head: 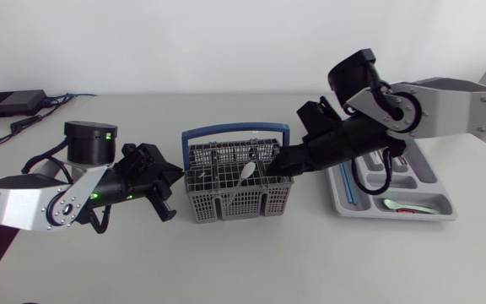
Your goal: Unload the cutlery basket into the drawer organizer.
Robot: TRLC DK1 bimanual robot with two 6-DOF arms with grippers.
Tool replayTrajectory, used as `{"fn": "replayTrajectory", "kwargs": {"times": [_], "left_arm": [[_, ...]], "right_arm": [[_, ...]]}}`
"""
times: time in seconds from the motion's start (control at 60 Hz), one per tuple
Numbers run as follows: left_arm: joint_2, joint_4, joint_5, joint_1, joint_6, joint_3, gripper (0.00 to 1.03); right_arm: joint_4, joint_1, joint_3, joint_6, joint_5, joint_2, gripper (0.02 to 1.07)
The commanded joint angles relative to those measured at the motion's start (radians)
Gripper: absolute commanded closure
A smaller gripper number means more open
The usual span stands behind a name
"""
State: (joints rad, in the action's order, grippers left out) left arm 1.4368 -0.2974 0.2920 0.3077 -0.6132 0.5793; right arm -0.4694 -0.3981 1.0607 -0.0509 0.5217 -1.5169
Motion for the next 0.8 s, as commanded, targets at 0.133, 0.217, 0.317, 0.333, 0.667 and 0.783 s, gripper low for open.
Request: {"fn": "replayTrajectory", "kwargs": {"times": [0.133, 0.217, 0.317, 0.333, 0.667, 0.783], "left_arm": [[-0.016, -0.009, -0.008, 0.027, -0.002, -0.015, 0.74], [-0.015, -0.009, -0.008, 0.033, 0.001, -0.013, 0.74], [-0.003, -0.011, -0.010, 0.047, 0.003, -0.009, 0.74], [-0.001, -0.011, -0.010, 0.048, 0.003, -0.006, 0.74], [0.053, -0.019, -0.039, 0.080, 0.007, 0.033, 0.74], [0.048, -0.019, -0.044, 0.080, 0.009, 0.030, 0.74]], "right_arm": [[0.086, -0.062, 0.051, -0.112, -0.026, -0.057, 0.62], [0.115, -0.067, 0.051, -0.133, -0.046, -0.069, 0.62], [0.143, -0.065, 0.050, -0.144, -0.069, -0.083, 0.62], [0.144, -0.067, 0.048, -0.144, -0.069, -0.086, 0.62], [0.195, -0.062, -0.004, -0.161, -0.074, -0.117, 0.66], [0.192, -0.062, -0.004, -0.164, -0.074, -0.115, 0.80]]}}
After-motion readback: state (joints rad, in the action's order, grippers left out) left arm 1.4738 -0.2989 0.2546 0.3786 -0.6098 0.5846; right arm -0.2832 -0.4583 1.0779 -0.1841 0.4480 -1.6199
